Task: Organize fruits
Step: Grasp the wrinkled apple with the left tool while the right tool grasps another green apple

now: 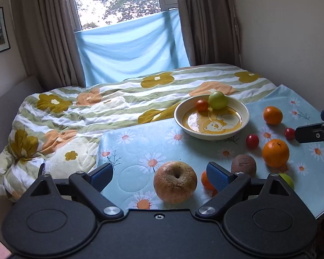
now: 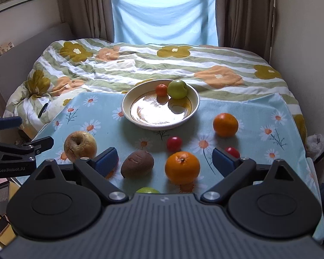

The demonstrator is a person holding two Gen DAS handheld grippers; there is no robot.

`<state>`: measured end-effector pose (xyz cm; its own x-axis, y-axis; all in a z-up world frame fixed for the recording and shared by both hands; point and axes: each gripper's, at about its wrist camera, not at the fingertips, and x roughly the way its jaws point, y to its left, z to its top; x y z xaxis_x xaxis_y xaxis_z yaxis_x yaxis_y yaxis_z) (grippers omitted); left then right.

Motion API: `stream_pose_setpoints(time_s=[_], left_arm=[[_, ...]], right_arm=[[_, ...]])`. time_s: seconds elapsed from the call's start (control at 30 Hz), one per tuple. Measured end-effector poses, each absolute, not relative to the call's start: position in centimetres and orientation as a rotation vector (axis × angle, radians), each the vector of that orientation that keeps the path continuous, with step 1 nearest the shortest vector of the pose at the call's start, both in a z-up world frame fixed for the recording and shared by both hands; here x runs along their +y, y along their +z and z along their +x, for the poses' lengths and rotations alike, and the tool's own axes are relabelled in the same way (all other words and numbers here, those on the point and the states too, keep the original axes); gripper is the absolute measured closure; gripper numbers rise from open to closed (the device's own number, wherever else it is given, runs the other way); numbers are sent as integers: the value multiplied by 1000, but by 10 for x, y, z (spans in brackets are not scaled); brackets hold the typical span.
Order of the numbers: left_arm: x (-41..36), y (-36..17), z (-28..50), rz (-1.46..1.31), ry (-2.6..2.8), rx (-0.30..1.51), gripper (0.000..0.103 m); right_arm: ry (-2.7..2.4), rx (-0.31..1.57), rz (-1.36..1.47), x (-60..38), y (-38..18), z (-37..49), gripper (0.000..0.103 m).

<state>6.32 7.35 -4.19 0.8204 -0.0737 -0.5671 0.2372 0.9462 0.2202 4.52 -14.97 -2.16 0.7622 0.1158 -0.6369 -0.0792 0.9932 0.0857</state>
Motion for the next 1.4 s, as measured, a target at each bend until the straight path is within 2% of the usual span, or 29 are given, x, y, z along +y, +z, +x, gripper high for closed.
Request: stream_pose_setpoints(time_s=[0.47, 0.73, 1.13, 1.4], left_arm=[[71, -109, 101, 369, -237, 610, 9], [67, -125, 120, 369, -284, 672, 21], [61, -130, 126, 416, -283, 699, 26], [66, -129, 122, 396, -254, 712, 26]], right_arm=[[97, 759, 79, -129, -103, 31, 0], [98, 773, 60, -122, -118, 38, 0], [101, 797, 62, -117, -127, 44, 7], [116, 809, 55, -116, -129, 50, 16]])
